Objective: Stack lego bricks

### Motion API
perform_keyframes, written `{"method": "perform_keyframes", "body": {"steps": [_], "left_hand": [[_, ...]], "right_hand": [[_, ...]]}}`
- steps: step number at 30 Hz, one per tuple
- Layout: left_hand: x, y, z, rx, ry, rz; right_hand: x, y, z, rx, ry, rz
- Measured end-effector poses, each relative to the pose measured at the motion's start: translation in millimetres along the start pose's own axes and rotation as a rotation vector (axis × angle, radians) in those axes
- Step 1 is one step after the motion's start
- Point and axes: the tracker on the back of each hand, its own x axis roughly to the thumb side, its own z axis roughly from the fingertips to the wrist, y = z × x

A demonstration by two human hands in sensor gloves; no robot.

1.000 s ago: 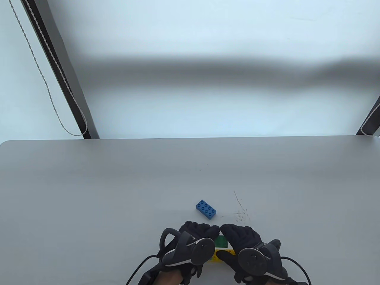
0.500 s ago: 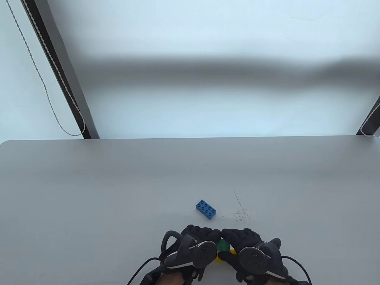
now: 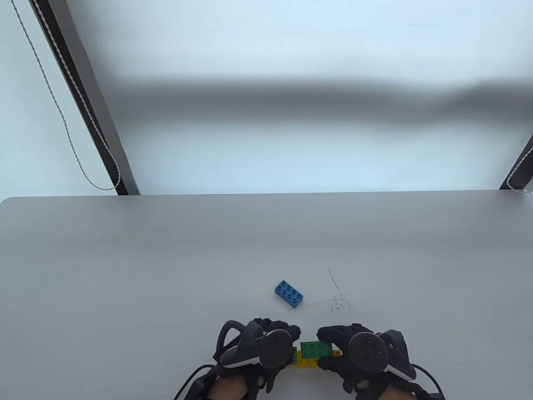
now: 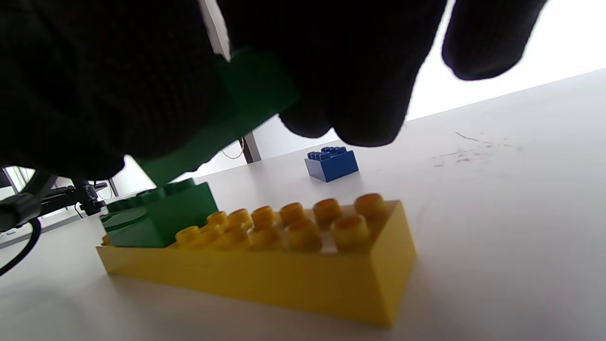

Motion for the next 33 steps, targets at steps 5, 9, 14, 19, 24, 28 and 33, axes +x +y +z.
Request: {"method": "perform_keyframes", "body": {"steps": [5, 9, 14, 19, 24, 28, 33], "left_hand": [[-3, -9, -3, -0.063, 0.000, -0.006], [-3, -15, -5, -0.101, -0.007, 0.004], [-3, -16, -6, -0.098, -0.007, 0.022], [-3, -16, -6, -0.089, -0.015, 0.038], [0, -17, -8, -0.106, -0.024, 0.043], [3, -16, -11, -0.140, -0.011, 0.035], [7, -16, -14, -0.178, 0.018, 0.024]], "right_hand": [[-4, 7, -3, 0.051, 0.017, -0.042], [-8, 14, -6, 0.082, 0.036, -0.069], [-14, 25, -8, 0.133, 0.063, -0.094], [-13, 27, -8, 0.128, 0.068, -0.077], [-12, 27, -8, 0.126, 0.078, -0.075], [-12, 27, -9, 0.131, 0.081, -0.064], [-8, 28, -11, 0.144, 0.084, -0.017]]}}
